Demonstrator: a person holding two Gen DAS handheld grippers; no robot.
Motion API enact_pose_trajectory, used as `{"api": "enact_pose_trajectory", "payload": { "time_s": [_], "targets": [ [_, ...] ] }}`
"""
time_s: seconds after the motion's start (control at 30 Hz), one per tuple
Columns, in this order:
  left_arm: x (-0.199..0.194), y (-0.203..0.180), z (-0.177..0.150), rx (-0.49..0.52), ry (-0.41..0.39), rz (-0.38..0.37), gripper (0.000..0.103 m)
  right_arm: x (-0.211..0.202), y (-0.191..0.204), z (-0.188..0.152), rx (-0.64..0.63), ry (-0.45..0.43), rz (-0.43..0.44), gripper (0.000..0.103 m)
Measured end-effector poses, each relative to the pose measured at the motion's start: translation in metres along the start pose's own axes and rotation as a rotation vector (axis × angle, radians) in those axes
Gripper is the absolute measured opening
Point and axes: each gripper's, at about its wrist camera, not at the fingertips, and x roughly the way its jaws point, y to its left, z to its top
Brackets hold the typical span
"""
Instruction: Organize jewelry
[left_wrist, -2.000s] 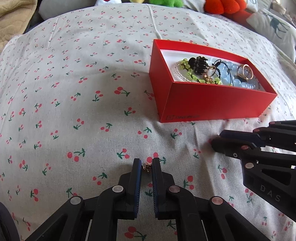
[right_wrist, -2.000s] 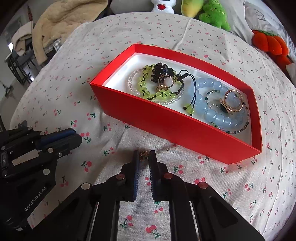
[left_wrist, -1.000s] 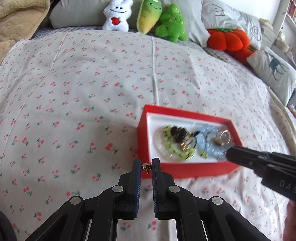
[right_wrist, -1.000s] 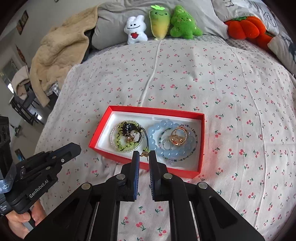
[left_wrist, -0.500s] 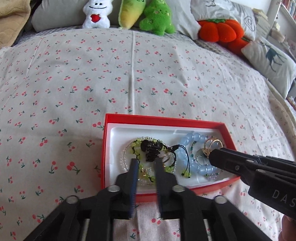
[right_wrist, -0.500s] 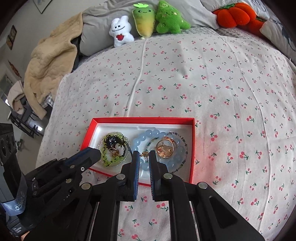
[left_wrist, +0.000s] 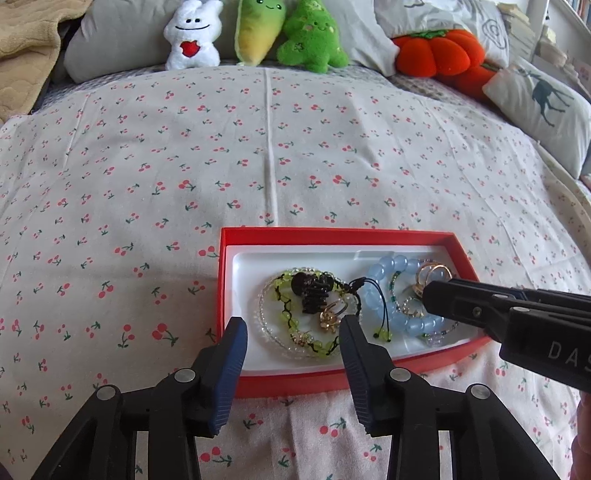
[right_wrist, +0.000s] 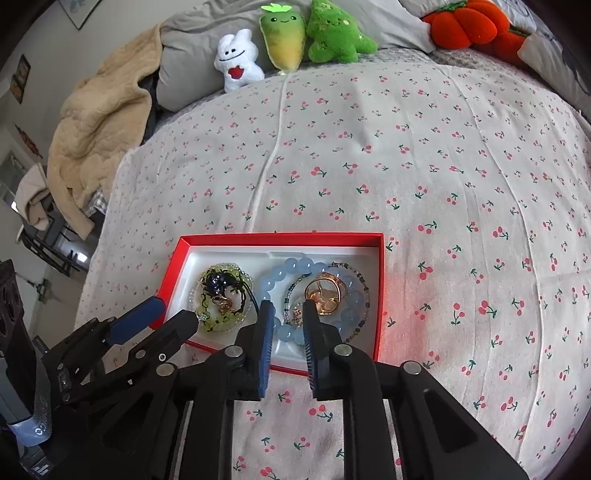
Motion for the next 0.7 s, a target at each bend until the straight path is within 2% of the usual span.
{"api": "enact_pose_trajectory", "payload": {
  "time_s": [0.07, 0.23, 0.43, 0.57, 0.7],
  "targets": [
    [-0.002, 0.000, -0.002, 0.002, 0.000, 0.002, 0.051, -0.003, -0.001, 0.000, 0.004, -0.003, 0.000, 0.036],
    [-0.013, -0.002, -0.007, 0.010, -0.009, 0.004, 0.063, -0.016, -0.005, -0.002, 0.018, -0.028, -0.003, 0.054],
    [-0.033, -0.001, -0.020, 0.017, -0.027, 0.015, 0.079, -0.038, -0.009, -0.011, 0.021, -0.054, -0.020, 0.067],
    [-0.043, 0.003, -0.032, 0.017, -0.017, 0.063, 0.090, -0.049, -0.013, -0.023, 0.014, -0.056, -0.061, 0.080],
    [-0.048, 0.008, -0.045, 0.008, 0.017, 0.114, 0.097, -0.057, -0.016, -0.039, -0.002, -0.047, -0.116, 0.092]
  ]
}}
